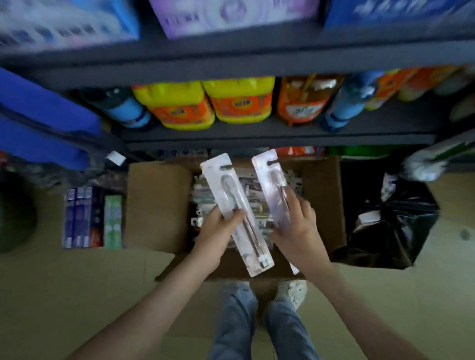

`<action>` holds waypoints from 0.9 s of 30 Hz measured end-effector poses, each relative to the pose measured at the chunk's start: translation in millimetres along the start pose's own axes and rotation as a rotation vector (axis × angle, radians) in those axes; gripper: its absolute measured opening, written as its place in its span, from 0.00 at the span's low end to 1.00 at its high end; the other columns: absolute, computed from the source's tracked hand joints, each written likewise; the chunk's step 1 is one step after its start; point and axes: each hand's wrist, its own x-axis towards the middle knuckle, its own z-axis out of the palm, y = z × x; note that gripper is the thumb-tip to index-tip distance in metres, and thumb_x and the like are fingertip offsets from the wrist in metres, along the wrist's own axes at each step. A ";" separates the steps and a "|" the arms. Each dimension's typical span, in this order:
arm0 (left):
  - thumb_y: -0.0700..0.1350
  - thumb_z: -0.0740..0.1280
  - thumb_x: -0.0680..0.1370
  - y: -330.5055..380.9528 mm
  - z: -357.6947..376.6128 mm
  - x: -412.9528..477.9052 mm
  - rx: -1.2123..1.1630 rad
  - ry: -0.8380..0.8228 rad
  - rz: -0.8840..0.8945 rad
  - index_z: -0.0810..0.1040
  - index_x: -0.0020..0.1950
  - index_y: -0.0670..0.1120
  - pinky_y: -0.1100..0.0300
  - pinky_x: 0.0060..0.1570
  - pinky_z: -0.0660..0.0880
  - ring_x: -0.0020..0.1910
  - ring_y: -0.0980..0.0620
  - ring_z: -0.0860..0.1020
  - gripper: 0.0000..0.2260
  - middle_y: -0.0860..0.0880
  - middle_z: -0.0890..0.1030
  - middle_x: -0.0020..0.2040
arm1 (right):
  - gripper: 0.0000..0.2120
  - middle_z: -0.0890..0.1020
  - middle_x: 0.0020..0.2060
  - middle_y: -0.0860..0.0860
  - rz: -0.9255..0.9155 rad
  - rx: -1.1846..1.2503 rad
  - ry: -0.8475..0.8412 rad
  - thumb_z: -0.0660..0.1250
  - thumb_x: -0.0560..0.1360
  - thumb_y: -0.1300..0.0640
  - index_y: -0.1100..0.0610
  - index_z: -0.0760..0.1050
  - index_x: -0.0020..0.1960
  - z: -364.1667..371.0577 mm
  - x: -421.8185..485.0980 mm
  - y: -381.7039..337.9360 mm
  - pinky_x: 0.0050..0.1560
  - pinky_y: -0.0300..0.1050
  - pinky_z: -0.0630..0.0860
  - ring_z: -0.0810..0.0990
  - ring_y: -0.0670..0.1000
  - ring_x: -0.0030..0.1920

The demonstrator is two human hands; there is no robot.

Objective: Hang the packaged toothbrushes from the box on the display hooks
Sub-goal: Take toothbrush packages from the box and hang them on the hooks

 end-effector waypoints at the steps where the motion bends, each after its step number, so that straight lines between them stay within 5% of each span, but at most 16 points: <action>1: 0.44 0.67 0.79 16.9 -0.5 -20.5 0.019 -0.021 0.047 0.78 0.54 0.47 0.63 0.44 0.76 0.48 0.54 0.82 0.05 0.51 0.83 0.48 | 0.34 0.64 0.70 0.56 -0.006 0.033 0.012 0.64 0.75 0.56 0.52 0.53 0.77 -21.0 -11.0 -17.7 0.68 0.53 0.66 0.64 0.56 0.67; 4: 0.45 0.67 0.79 71.1 -5.0 -76.4 0.066 -0.052 0.190 0.78 0.51 0.50 0.65 0.43 0.76 0.44 0.58 0.81 0.02 0.54 0.82 0.45 | 0.35 0.70 0.61 0.61 -0.172 0.071 0.117 0.63 0.71 0.55 0.57 0.55 0.75 -82.9 -37.9 -73.0 0.59 0.60 0.72 0.70 0.62 0.60; 8: 0.44 0.68 0.79 151.7 -13.5 -136.0 0.088 -0.065 0.431 0.78 0.52 0.50 0.67 0.42 0.75 0.43 0.61 0.80 0.03 0.54 0.82 0.44 | 0.36 0.71 0.61 0.62 -0.274 0.105 0.302 0.67 0.70 0.60 0.63 0.57 0.75 -161.3 -52.4 -142.3 0.59 0.55 0.72 0.71 0.63 0.60; 12: 0.41 0.67 0.79 240.6 -22.2 -191.6 0.062 -0.131 0.649 0.78 0.52 0.45 0.71 0.36 0.74 0.37 0.65 0.80 0.03 0.56 0.82 0.39 | 0.38 0.69 0.63 0.53 -0.337 0.158 0.432 0.70 0.72 0.65 0.58 0.55 0.77 -242.6 -67.1 -215.0 0.59 0.33 0.60 0.67 0.50 0.63; 17: 0.42 0.67 0.78 328.5 -23.9 -252.1 0.040 -0.239 0.856 0.78 0.54 0.48 0.61 0.44 0.79 0.44 0.57 0.83 0.05 0.53 0.84 0.44 | 0.38 0.65 0.61 0.44 -0.427 0.168 0.601 0.69 0.74 0.61 0.51 0.53 0.77 -327.6 -91.8 -283.7 0.52 0.20 0.60 0.62 0.37 0.60; 20: 0.42 0.68 0.78 367.5 -17.2 -281.3 0.065 -0.310 0.991 0.79 0.52 0.50 0.52 0.52 0.78 0.48 0.52 0.83 0.05 0.52 0.84 0.46 | 0.37 0.65 0.65 0.42 -0.478 0.139 0.696 0.69 0.75 0.60 0.50 0.54 0.77 -372.1 -108.8 -313.4 0.56 0.22 0.60 0.63 0.38 0.63; 27: 0.40 0.68 0.78 432.1 31.8 -338.4 0.037 -0.450 1.163 0.80 0.51 0.49 0.57 0.52 0.78 0.45 0.57 0.82 0.05 0.53 0.84 0.45 | 0.36 0.67 0.72 0.49 -0.562 0.033 0.903 0.69 0.75 0.58 0.55 0.56 0.77 -460.0 -134.2 -332.8 0.64 0.34 0.63 0.68 0.48 0.69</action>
